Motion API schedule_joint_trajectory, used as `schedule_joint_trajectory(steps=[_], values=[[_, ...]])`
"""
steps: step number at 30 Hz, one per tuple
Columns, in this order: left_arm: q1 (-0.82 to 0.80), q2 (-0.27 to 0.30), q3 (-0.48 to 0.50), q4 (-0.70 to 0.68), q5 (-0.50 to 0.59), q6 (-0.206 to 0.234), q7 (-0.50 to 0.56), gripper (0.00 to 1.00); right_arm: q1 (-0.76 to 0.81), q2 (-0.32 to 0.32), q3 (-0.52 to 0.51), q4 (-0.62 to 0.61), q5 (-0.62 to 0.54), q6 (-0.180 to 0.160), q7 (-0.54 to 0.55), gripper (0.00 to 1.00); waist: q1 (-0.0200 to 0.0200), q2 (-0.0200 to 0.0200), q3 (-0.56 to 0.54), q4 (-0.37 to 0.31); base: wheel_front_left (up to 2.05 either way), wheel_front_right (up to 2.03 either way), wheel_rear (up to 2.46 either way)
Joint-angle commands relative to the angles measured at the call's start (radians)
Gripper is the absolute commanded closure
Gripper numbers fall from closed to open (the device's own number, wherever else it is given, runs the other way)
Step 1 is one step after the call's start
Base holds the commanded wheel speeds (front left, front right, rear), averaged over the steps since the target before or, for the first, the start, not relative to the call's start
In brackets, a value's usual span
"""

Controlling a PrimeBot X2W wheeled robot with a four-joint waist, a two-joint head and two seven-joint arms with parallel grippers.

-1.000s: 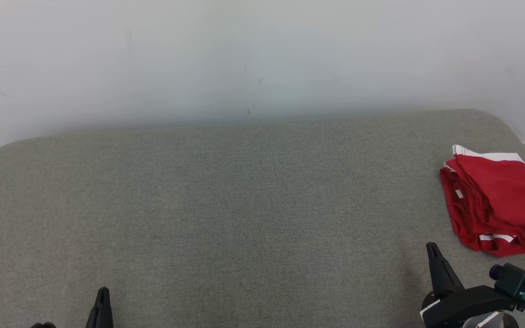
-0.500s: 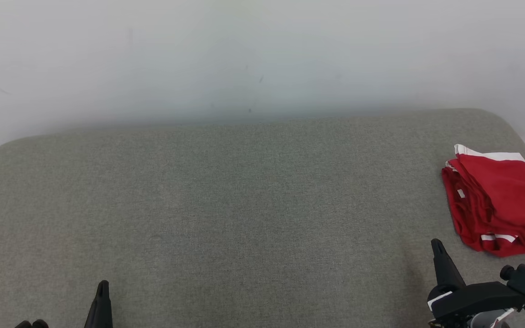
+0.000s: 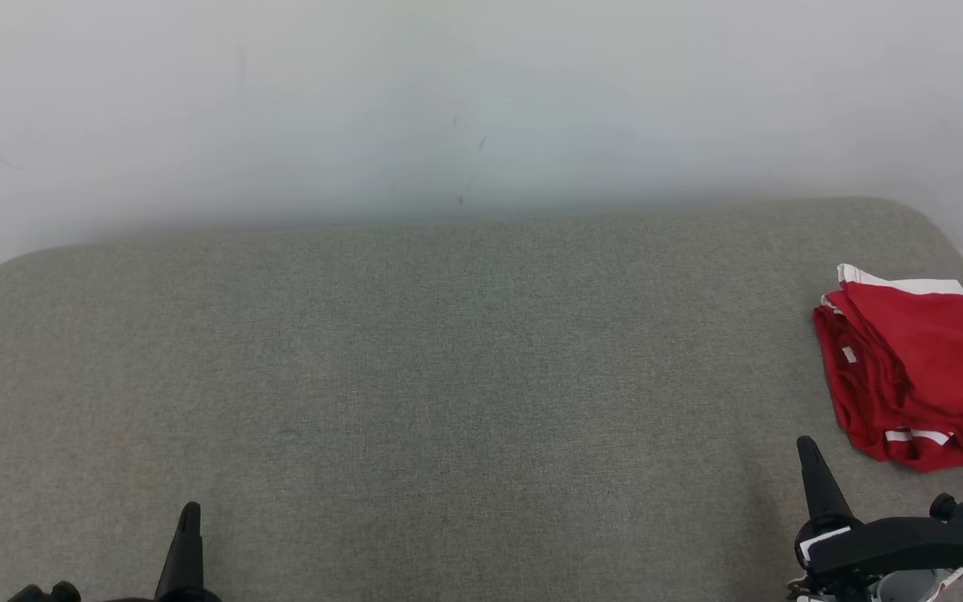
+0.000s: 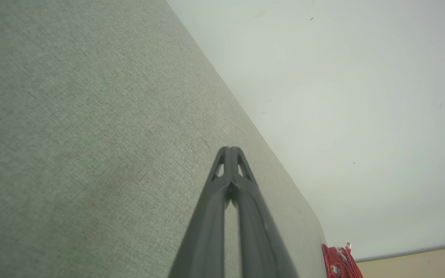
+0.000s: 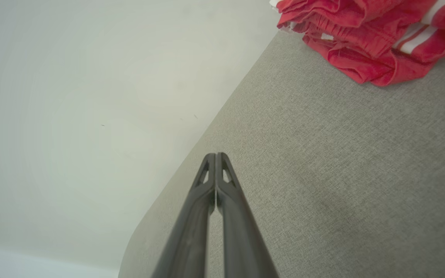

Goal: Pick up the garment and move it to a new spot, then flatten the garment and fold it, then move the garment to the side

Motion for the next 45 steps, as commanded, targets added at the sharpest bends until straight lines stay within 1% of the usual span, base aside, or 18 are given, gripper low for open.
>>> schedule_joint_trajectory(steps=[1,12,45], values=[[-0.026,0.006,0.004,-0.014,-0.036,-0.006,0.010,1.00,-0.008,0.003,-0.013,-0.019,0.033,-0.001,0.009,1.00,0.0000,0.0000,0.001,0.001,0.00,0.00,0.00],[-0.036,0.007,0.007,-0.019,-0.155,-0.012,0.042,1.00,-0.002,0.019,-0.039,-0.039,0.133,-0.001,0.040,1.00,0.0000,0.0000,0.004,0.003,0.00,0.00,0.00],[-0.063,0.009,0.014,-0.030,-0.440,-0.024,0.118,1.00,0.014,0.058,-0.103,-0.086,0.377,-0.002,0.110,1.00,0.0000,0.0000,0.014,0.012,0.00,0.00,0.00]])
